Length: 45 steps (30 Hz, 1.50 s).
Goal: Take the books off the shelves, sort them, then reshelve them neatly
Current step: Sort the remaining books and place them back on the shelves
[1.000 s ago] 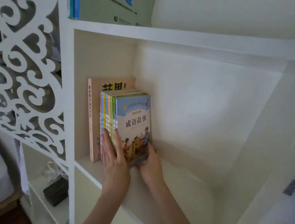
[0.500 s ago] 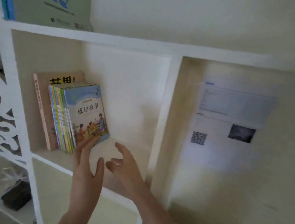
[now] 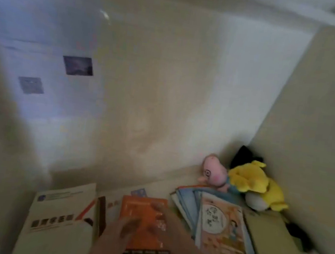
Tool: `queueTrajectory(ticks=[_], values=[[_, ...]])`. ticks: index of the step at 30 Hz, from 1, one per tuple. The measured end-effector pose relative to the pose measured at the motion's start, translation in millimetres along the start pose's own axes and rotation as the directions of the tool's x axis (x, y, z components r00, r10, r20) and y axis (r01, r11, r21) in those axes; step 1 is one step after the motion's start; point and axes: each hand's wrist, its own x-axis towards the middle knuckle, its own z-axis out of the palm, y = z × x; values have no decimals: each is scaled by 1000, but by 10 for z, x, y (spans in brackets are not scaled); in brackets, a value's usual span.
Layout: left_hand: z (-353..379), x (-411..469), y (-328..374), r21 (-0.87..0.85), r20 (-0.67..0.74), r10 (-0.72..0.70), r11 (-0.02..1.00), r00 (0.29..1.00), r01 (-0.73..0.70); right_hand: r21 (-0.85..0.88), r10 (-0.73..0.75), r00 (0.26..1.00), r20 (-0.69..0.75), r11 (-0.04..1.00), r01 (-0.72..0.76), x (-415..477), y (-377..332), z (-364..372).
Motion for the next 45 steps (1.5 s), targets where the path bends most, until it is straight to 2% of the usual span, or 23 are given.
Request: queueTrajectory(ticks=[2,4,5,7,10,12,14,18,21,26,29,33,38,43,45], values=[[427,152,-274,71,125,-166,985,978,158,-34,174,982,-69,984,-177,-150,525,-242],[834,242,-526,171,212,-274,955,938,241,-61,324,931,-171,939,-338,-314,1010,-461],[990,259,-534,282,256,-213,949,943,138,-75,369,901,-227,916,-393,-362,1198,-513],[1332,329,-642,236,365,-263,954,893,185,-58,465,833,-300,863,-502,-449,1635,-626],[1786,580,-632,186,373,-337,940,864,286,-42,571,747,-341,785,-619,-552,2075,-755],[2036,777,-838,232,417,-341,936,842,264,-30,594,719,-361,763,-646,-609,2224,-827],[2188,898,-886,236,419,-321,942,849,240,-6,589,726,-355,775,-632,-604,2280,-873],[2349,1019,-512,281,263,-317,929,911,242,-41,575,721,-386,770,-636,-588,2428,-877],[2473,1069,-513,383,173,-391,872,904,304,10,598,705,-381,765,-644,-546,2376,-886],[2620,921,-587,479,152,-404,828,902,290,37,611,692,-385,760,-649,-537,2372,-792],[2538,841,-713,368,112,-445,849,889,378,28,596,722,-351,778,-628,-633,2370,-729],[2393,777,-892,138,83,-490,868,868,476,254,616,735,-282,787,-562,-785,2455,-644],[2407,709,-844,4,16,-397,918,918,397,535,630,745,-217,716,-450,-829,2518,-625],[2343,621,-601,-284,190,-296,896,936,341,707,669,717,-196,603,-369,-801,2553,-736],[2264,598,-525,-381,244,-225,872,943,307,737,665,714,-220,593,-325,-774,2547,-818]])
